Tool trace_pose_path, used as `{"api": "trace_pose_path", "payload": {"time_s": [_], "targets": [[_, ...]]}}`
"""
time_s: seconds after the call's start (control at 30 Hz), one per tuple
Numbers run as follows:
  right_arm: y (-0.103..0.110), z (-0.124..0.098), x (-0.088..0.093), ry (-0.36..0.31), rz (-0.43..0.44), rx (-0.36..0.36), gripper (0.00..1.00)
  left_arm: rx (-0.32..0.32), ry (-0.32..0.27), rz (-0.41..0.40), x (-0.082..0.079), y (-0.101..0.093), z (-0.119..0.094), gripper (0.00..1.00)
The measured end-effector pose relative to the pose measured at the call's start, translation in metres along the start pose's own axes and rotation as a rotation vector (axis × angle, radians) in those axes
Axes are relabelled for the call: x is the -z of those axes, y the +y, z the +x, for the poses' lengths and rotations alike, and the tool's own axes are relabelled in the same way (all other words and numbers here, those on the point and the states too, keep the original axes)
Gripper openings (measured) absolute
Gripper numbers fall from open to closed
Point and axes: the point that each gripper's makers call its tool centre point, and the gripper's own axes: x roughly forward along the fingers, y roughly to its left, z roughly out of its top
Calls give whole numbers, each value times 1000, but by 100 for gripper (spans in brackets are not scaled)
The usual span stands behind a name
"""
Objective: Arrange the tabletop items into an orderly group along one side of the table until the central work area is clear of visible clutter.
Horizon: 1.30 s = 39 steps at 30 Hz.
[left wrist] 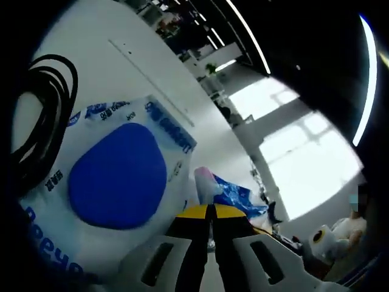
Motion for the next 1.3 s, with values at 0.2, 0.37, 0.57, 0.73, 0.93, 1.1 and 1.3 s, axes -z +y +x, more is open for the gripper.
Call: {"api": "trace_pose_path", "payload": {"time_s": [0.2,0.37,0.57,0.73,0.93,1.1,1.3], "targets": [[3,6,7,7,28,-15,0,-27,3,4,3,8,4,0],[1,13,13,10,68,-20,0,-30,-3,9,3,10,6,0],[2,18,17,18,70,-13,0,-29,-5,10,1,9,9,0],[3,18,18,23,50,-5,2,-29,-20,51,-1,7,10,1],[5,19,18,36,13,0,4,-41,-34,113,-3,5,9,3],[3,18,18,46,1,11,8,-17,-97,187,-15,-5,3,6],[1,18,19,55,6,25,17,-31,-132,317,-24,-12,-8,22]]}}
